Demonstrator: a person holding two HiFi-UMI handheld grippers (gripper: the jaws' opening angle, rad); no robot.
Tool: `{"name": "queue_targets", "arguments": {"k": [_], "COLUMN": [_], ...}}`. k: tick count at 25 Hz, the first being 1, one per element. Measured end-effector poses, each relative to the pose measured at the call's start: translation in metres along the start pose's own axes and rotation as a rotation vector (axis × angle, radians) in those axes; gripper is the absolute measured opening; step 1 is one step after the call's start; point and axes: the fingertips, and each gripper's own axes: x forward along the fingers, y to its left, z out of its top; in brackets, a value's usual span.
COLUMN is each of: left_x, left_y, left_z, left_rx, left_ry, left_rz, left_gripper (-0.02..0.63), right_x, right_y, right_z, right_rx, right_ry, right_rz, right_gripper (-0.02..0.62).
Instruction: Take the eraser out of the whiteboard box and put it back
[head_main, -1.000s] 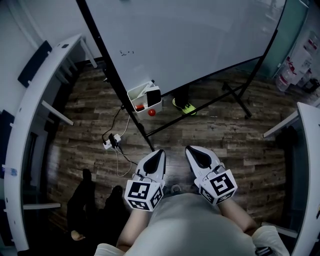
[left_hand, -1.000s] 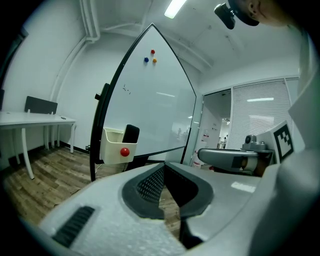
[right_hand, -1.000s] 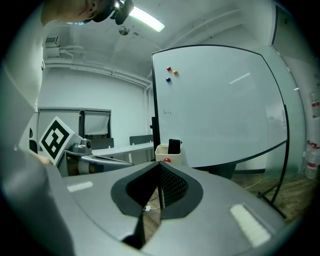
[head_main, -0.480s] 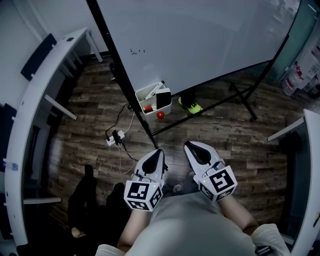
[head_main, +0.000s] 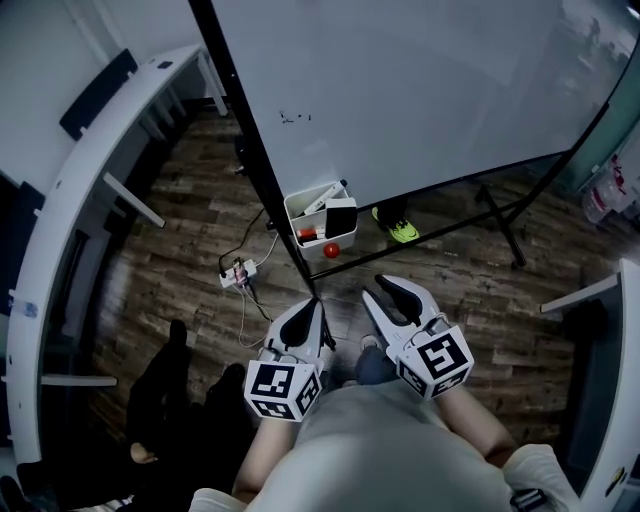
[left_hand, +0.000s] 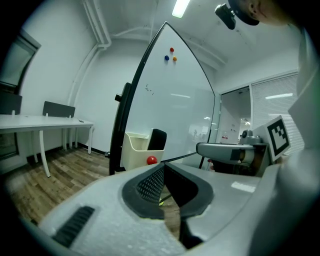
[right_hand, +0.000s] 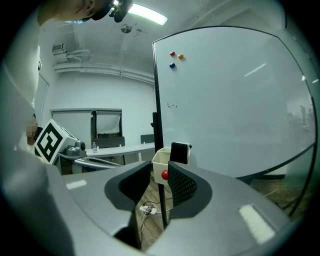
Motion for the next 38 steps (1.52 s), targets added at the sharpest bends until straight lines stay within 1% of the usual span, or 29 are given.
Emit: {"name": "queue_targets", "arguments": {"k": [9,14,28,38], "left_x": [0.026,0.037,0.061,0.075], "left_y": [0.021,0.030,0.055,0.069], "left_z": [0.019,0.024,0.038,0.041], "left_rx": [-0.027,-0.041,-0.062,-0.077], "left_ry": [-0.031,-0.037,-0.068,-0.083], "left_rz": [0.095,0.139,0.252,0.313], "left_gripper": [0.005,0.004,0.005,0.005], "right_x": [0.042,0.062,0.111,0.134], "right_y": [-0.024,-0.034,-0.065,-0.070], "right_z": [0.011,0.014,0.020,0.016], "right_rx": [-0.031,-0.049,-0.082,-0.088], "right_ry": [0.028,0.041,0.053,0.058], "right_rz": [0.104,0.146,0.229,0.304], "right_gripper": [0.212,0.247,0.282,0.293]}}
